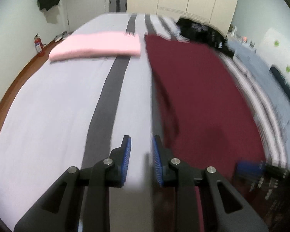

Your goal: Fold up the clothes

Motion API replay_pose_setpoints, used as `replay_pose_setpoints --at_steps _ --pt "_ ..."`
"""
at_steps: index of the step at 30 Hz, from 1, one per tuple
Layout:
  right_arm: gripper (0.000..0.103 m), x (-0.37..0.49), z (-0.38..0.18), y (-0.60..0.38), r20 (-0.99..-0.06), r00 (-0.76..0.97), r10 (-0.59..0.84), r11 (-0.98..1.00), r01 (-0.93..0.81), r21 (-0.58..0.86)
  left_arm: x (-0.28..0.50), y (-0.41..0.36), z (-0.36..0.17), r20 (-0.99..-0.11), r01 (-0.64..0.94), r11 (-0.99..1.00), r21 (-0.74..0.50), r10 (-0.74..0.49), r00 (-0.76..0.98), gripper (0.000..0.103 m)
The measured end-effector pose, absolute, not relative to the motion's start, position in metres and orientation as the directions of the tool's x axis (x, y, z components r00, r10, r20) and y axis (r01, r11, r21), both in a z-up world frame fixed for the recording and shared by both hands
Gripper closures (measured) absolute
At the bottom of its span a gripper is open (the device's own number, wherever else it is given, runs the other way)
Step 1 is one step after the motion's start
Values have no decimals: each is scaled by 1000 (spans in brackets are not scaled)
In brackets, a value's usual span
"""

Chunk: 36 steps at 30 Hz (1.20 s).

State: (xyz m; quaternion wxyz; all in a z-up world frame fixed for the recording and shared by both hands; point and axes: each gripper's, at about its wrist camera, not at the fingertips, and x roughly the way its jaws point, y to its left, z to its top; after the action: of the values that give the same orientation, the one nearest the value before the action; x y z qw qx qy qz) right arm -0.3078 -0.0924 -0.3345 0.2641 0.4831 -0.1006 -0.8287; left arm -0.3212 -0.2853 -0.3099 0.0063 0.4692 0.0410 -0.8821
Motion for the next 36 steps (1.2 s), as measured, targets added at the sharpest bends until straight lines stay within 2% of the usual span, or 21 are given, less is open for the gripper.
replay_pose_setpoints --at_steps 5,13,14,15,17,24,30,33,36 --pt "72 -331 -334 -113 -735 -378 -563 -816 397 420 -302 -277 -331 -869 50 -996 -78 43 -492 83" --pt "72 -367 -342 -136 -739 -339 -583 -800 400 447 -291 -267 -340 -870 47 -992 -120 83 -485 83" --pt "77 -368 -344 -139 -747 -335 -574 -804 404 436 -293 -267 -339 -869 45 -991 -124 86 -487 83" --pt "90 -367 -345 -141 -759 -341 -555 -815 406 414 -294 -266 -339 -868 44 -991 -125 88 -489 83" --pt "101 -366 -347 -144 -780 -354 -516 -836 408 368 -297 -267 -338 -865 48 -991 -128 87 -495 83" --pt "102 -364 -350 -130 -779 -401 -482 -869 334 366 -310 -274 -325 -840 60 -988 -141 87 -536 83" --pt "102 -365 -350 -122 -766 -406 -498 -863 317 393 -343 -265 -309 -792 -25 -972 -232 204 -575 83" --pt "100 -364 -345 -105 -752 -427 -503 -864 285 416 -356 -250 -313 -788 -91 -973 -214 227 -573 83" --pt "98 -363 -340 -88 -750 -455 -481 -877 258 406 -368 -238 -332 -821 -117 -980 -161 199 -535 83"
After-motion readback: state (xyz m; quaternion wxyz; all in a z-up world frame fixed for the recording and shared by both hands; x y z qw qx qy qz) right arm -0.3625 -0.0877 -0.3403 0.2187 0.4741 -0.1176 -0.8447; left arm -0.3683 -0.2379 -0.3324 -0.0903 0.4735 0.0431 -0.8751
